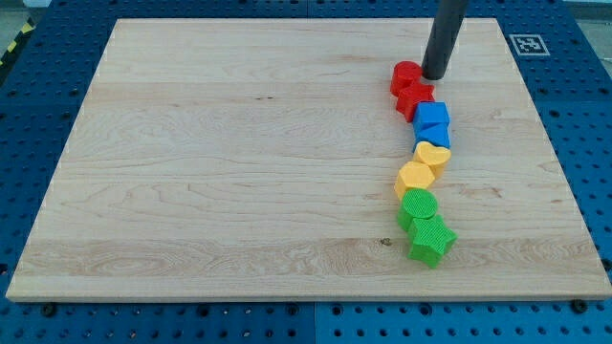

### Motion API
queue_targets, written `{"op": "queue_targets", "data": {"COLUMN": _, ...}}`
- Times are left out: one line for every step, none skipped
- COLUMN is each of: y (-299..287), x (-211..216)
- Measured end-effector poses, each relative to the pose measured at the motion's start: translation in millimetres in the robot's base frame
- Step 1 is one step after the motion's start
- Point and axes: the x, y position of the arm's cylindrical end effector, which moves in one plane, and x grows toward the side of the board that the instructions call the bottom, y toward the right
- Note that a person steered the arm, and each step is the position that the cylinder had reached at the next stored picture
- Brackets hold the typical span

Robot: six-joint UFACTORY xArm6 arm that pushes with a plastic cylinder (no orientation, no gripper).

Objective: Push the yellow hexagon towards the centre left

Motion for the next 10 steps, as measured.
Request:
{"op": "queue_targets", "data": {"y": 0, "x": 0}}
{"op": "queue_targets", "data": {"y": 1, "x": -30}}
{"op": "queue_targets", "data": {"y": 39, "x": -32}}
{"op": "queue_targets", "data": {"y": 82, "x": 15}}
{"op": "queue_targets", "data": {"y": 104, "x": 80}}
{"op": "queue_targets", "data": {"y": 104, "x": 146}}
{"op": "queue_targets", "data": {"y": 103, "x": 198}}
{"op": "queue_targets", "data": {"y": 90, "x": 217}}
{"op": "queue_targets", "data": {"y": 43, "x": 215}}
{"op": "queue_targets", "data": {"y": -24, "x": 214}}
